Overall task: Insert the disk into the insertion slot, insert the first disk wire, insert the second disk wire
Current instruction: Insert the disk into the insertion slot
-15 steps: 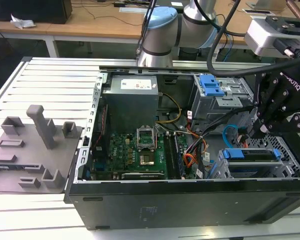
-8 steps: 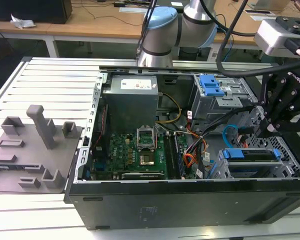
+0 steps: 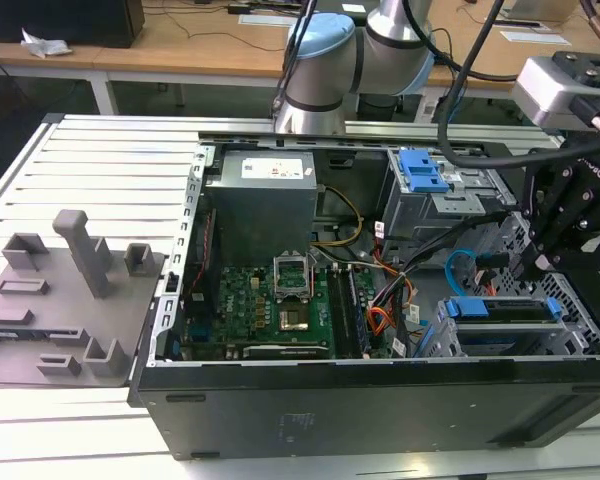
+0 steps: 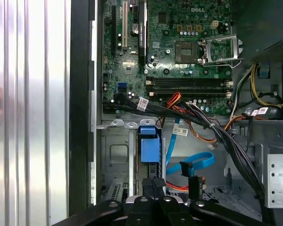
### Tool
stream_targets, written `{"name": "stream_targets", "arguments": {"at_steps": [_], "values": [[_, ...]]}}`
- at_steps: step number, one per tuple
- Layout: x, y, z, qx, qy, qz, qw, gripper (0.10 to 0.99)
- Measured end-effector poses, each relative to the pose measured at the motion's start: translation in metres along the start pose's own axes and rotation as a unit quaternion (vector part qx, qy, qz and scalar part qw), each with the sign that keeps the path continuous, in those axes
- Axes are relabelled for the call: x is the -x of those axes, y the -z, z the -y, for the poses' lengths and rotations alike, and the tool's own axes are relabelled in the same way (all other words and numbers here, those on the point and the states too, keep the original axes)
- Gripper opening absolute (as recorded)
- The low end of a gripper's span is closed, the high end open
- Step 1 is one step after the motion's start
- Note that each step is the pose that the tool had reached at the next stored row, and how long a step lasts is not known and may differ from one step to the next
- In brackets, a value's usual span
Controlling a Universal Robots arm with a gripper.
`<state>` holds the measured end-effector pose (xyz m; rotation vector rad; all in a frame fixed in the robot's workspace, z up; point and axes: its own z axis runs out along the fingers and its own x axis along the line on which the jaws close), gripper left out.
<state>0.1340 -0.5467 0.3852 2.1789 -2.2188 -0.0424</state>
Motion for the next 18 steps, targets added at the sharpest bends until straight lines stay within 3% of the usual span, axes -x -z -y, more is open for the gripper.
{"name": "stream_targets", "arguments": {"at_steps": [9,18], "values": [[0.0,-0.0178,0.0008,0.0,0.0,0.0,1.0,0.106],[0.0001,-0.0194,0.0009,0.0,0.0,0.0,1.0,0.106]]}}
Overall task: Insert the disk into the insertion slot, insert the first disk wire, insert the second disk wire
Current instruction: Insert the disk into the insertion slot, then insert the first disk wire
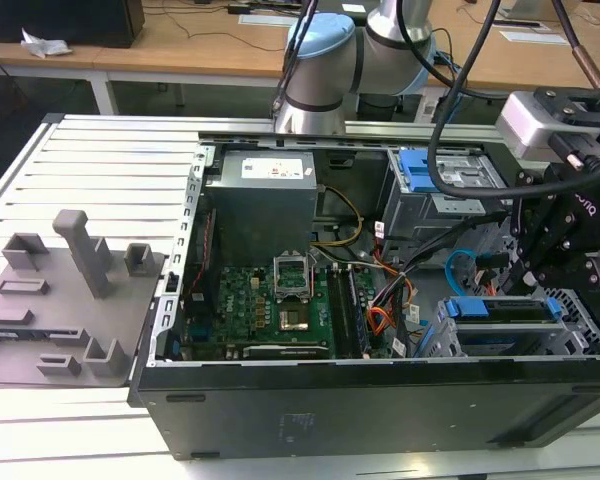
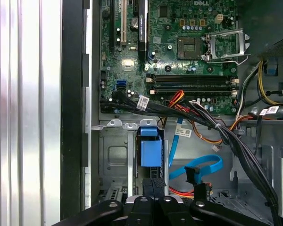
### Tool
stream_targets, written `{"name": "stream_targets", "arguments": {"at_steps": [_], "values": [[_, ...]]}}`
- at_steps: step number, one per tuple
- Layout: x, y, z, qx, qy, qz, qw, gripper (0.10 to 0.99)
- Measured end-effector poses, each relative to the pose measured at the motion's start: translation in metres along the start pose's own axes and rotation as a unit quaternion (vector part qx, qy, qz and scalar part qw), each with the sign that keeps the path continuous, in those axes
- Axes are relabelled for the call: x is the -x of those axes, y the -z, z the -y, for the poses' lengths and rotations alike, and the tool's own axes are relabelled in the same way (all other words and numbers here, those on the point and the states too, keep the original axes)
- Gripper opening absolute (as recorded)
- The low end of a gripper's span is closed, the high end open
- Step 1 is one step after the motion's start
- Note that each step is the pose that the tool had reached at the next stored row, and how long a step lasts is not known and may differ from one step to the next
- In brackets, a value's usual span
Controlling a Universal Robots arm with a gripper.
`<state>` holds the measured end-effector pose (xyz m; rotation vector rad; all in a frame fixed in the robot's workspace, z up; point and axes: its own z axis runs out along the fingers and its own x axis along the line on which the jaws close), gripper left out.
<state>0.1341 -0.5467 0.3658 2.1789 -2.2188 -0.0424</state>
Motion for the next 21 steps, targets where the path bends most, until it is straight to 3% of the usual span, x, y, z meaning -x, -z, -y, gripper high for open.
{"name": "stream_targets", "arguments": {"at_steps": [6,8,12,14,20,21], "values": [[0.0,-0.0002,0.0004,0.0,0.0,0.0001,1.0,0.106],[0.0001,0.0,0.0055,0.0,0.0,0.0001,1.0,0.106],[0.0005,0.001,0.023,0.0,0.0,0.0,1.0,0.106],[0.0004,0.0048,0.0229,0.0,0.0,0.0,1.0,0.106],[0.0004,0.0054,0.0228,0.0,0.0,0.0,1.0,0.106],[0.0004,0.0054,0.0228,0.0,0.0,0.0,1.0,0.169]]}}
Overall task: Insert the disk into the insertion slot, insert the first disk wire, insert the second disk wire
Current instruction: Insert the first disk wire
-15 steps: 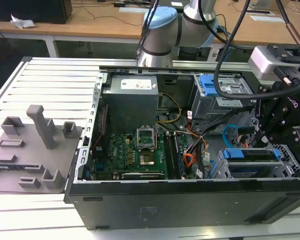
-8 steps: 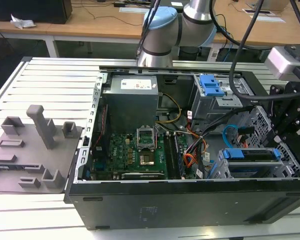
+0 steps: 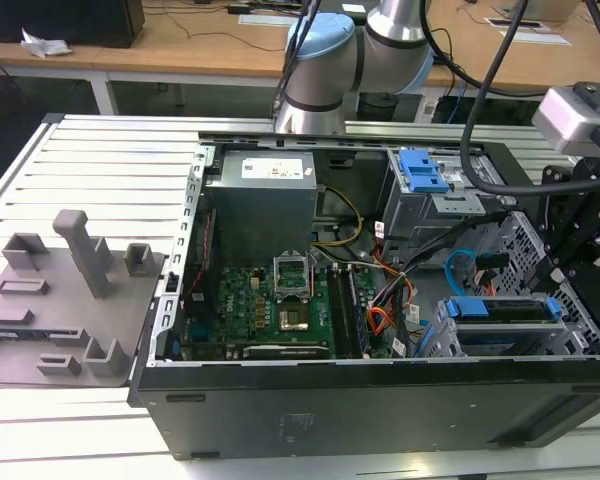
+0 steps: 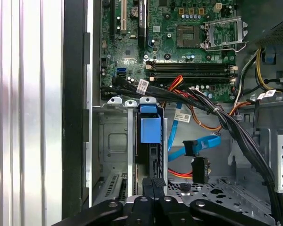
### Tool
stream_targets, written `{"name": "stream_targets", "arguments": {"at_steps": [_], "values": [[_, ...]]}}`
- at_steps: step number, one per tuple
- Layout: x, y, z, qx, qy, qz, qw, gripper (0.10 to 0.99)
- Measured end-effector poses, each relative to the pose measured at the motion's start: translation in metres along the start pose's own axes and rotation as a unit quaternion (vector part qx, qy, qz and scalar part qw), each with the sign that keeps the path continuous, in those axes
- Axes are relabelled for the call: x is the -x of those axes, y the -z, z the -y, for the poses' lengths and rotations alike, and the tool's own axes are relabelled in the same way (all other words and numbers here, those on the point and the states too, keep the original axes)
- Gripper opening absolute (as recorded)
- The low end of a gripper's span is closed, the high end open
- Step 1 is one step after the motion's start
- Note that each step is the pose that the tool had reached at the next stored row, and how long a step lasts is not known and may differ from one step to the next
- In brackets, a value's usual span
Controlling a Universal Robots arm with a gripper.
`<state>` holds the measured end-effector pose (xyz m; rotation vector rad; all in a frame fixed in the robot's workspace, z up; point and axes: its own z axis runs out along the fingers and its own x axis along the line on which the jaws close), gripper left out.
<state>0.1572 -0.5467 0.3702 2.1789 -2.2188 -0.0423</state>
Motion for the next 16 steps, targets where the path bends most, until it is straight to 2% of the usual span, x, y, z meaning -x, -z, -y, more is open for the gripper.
{"name": "stream_targets", "arguments": {"at_steps": [1,3,4,7,8,9,16], "values": [[0.0,0.0,0.0,0.0,0.0,0.0,1.0,0.169],[0.0,0.0001,0.0,0.0,0.0,0.0,1.0,0.294],[0.0,0.0001,0.0,0.0,0.0,0.0,1.0,0.42],[0.0021,0.0004,-0.0001,0.0,0.0,-0.0002,1.0,0.42],[0.01,0.0002,-0.0002,0.0,0.0,0.0,1.0,0.42],[0.0145,0.0003,-0.0003,0.0,0.0,0.0,1.0,0.42],[0.0348,0.0003,-0.0007,0.0,0.0,0.0,1.0,0.42]]}}
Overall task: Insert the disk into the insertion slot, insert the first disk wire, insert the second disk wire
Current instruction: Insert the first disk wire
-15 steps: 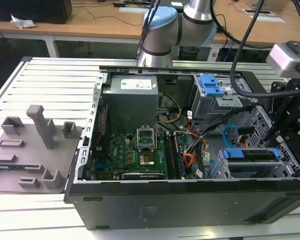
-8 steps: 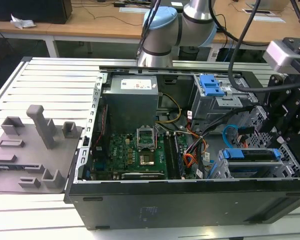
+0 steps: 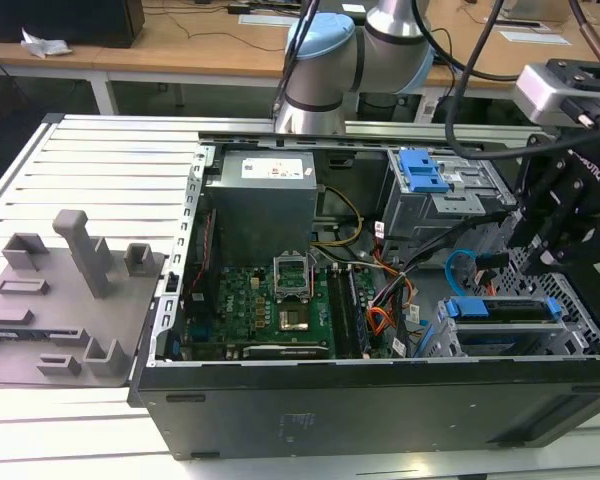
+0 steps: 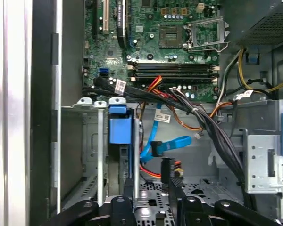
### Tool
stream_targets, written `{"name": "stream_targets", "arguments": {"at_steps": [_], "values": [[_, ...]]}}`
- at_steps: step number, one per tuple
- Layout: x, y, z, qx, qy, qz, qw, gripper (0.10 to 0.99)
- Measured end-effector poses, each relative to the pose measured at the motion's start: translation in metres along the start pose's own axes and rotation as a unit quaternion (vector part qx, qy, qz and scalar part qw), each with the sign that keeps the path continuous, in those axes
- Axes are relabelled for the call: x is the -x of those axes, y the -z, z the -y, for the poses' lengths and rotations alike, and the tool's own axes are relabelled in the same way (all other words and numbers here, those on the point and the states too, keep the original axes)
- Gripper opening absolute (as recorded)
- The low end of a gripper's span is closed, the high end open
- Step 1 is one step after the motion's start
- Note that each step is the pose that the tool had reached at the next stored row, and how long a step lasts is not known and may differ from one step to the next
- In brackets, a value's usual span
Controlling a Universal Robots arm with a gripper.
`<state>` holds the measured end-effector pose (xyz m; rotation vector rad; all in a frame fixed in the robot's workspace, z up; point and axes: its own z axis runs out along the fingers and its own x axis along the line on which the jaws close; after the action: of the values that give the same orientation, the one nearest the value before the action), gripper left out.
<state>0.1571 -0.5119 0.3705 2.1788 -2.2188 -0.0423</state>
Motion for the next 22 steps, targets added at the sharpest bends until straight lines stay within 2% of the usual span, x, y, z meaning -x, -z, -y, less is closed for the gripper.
{"name": "stream_targets", "arguments": {"at_steps": [7,13,14,16,18,22], "values": [[0.0118,-0.0041,-0.003,0.0,0.0,-0.0001,1.0,0.42],[0.0148,-0.0088,-0.0044,0.0,0.0,-0.0007,1.0,0.42],[0.0149,-0.0108,-0.0059,-0.0001,0.0,-0.0024,1.0,0.42],[0.0149,-0.0144,-0.0087,-0.0002,0.0,-0.0108,0.9999,0.42],[0.0149,-0.0169,-0.0105,-0.0003,-0.001,-0.0166,0.9999,0.42],[0.015,-0.0229,-0.0116,-0.0004,-0.001,-0.0178,0.9998,0.42]]}}
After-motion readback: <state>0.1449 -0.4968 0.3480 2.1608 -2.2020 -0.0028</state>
